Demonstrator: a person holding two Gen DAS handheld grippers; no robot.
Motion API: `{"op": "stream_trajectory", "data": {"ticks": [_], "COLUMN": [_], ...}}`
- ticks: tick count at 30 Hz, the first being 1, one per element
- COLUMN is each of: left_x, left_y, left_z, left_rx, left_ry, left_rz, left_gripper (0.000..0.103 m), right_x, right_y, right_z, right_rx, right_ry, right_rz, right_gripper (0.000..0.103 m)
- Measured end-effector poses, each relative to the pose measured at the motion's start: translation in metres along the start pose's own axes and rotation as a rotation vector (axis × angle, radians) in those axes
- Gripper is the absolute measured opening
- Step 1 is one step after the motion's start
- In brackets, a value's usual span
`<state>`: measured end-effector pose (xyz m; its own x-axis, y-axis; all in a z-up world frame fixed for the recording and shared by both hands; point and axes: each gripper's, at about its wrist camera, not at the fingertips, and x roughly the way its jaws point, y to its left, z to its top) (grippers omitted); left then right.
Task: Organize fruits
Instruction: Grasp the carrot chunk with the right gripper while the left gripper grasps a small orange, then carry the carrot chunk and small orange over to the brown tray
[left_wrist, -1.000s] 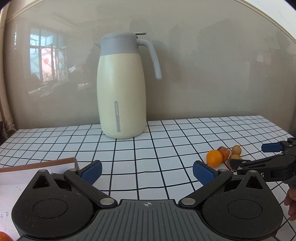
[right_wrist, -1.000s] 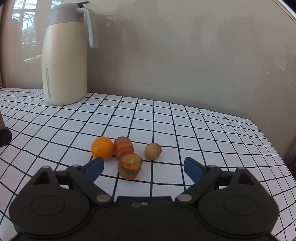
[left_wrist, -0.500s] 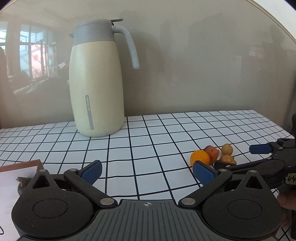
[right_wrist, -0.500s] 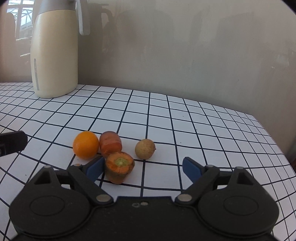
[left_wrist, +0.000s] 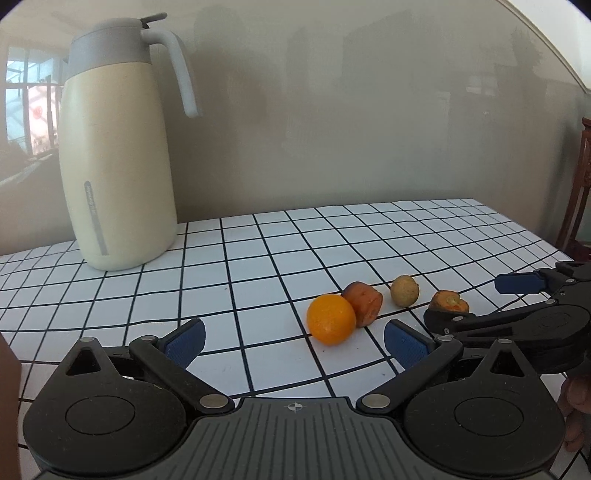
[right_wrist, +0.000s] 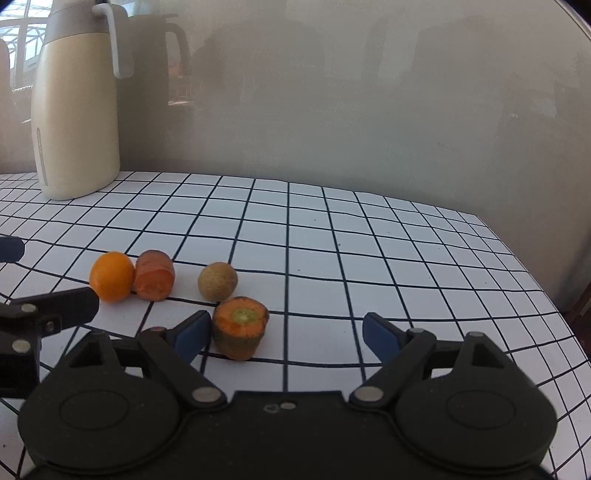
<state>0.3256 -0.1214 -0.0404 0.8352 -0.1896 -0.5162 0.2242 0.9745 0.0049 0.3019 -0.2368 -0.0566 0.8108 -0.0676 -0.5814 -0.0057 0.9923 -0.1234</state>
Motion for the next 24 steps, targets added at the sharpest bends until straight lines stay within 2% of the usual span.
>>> {"op": "stream_trajectory", "data": {"ticks": [2, 3, 9, 11, 13, 14, 16, 18, 20, 24], "left_x": [0.007, 0.011, 0.027, 0.031, 0.036, 0.037, 0.037, 0.036, 0.035, 0.031], "left_y": [-0.006, -0.009, -0.02, -0.022, -0.023, -0.023, -0.026, -0.029, -0.031, -0.027], "left_z": [0.001, 0.002, 0.007, 0.008, 0.009, 0.01, 0.01, 0.009, 0.009, 0.008], "left_rx": [0.007, 0.011, 0.023, 0.028, 0.03, 0.032, 0.044, 0.058, 0.069, 0.059], "left_ry": [0.015, 0.023, 0.052, 0.069, 0.084, 0.086, 0.083, 0.078, 0.076, 0.074], "left_rz": [0.0, 0.001, 0.001, 0.001, -0.004, -0.006, -0.021, -0.021, -0.024, -0.018], "left_gripper": [0.096, 0.086, 0.081, 0.073, 0.056, 0.055, 0.044, 0.041, 0.035, 0.035], "right_x": [0.001, 0.002, 0.0, 0.002, 0.003, 0.004, 0.003, 0.0, -0.001, -0.002], "right_y": [-0.008, -0.011, -0.024, -0.026, -0.027, -0.027, -0.026, -0.025, -0.021, -0.018], "right_z": [-0.001, -0.001, -0.004, -0.002, -0.003, -0.002, -0.002, -0.003, -0.004, -0.005], "right_rx": [0.015, 0.023, 0.048, 0.052, 0.057, 0.057, 0.054, 0.051, 0.037, 0.044], "right_ry": [0.002, 0.003, 0.008, 0.009, 0.011, 0.013, 0.012, 0.012, 0.019, 0.016], "right_rz": [-0.005, -0.003, 0.038, 0.052, 0.067, 0.077, 0.092, 0.11, 0.12, 0.126], "right_gripper": [0.08, 0.078, 0.07, 0.065, 0.058, 0.054, 0.046, 0.031, 0.025, 0.025]}}
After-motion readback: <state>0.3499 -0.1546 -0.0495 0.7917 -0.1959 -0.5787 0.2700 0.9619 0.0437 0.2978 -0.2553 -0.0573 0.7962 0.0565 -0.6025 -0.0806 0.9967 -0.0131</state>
